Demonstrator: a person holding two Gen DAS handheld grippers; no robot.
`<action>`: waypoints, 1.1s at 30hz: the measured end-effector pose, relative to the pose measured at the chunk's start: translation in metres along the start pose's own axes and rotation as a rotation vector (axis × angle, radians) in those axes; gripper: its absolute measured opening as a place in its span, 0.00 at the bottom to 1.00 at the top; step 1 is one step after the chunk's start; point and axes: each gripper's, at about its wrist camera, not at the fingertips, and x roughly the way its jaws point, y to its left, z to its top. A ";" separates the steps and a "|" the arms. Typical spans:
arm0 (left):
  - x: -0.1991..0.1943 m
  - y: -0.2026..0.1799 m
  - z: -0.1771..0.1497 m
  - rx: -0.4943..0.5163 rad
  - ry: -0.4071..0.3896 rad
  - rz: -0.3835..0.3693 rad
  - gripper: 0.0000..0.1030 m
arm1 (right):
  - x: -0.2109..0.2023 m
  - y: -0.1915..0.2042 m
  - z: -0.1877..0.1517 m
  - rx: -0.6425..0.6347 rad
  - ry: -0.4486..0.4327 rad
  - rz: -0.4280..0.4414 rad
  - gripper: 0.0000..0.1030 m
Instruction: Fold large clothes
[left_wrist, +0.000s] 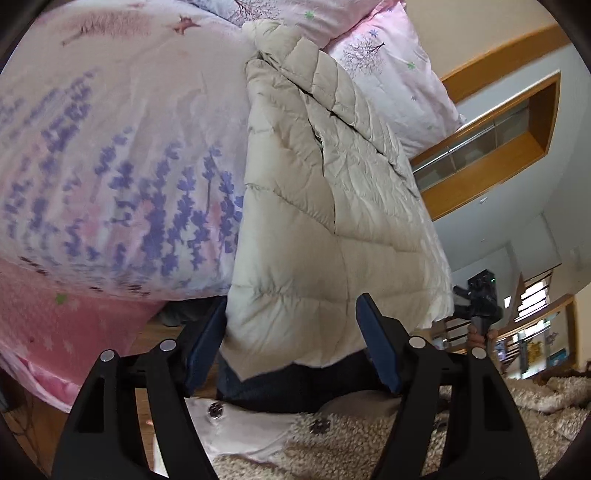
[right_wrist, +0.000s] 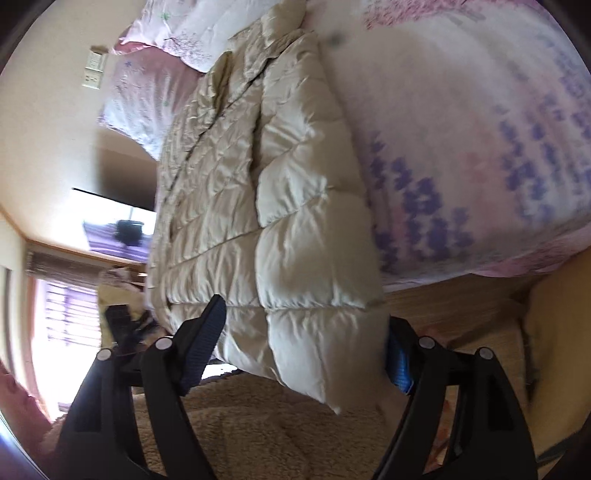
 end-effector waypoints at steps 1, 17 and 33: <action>0.003 0.002 0.001 -0.009 -0.001 -0.016 0.70 | 0.002 0.000 0.000 0.000 0.002 0.016 0.68; -0.039 -0.014 -0.007 -0.023 -0.120 -0.111 0.10 | -0.012 0.069 -0.013 -0.188 -0.076 0.098 0.13; -0.112 -0.091 0.046 0.190 -0.492 -0.169 0.09 | -0.108 0.149 0.027 -0.395 -0.607 0.176 0.11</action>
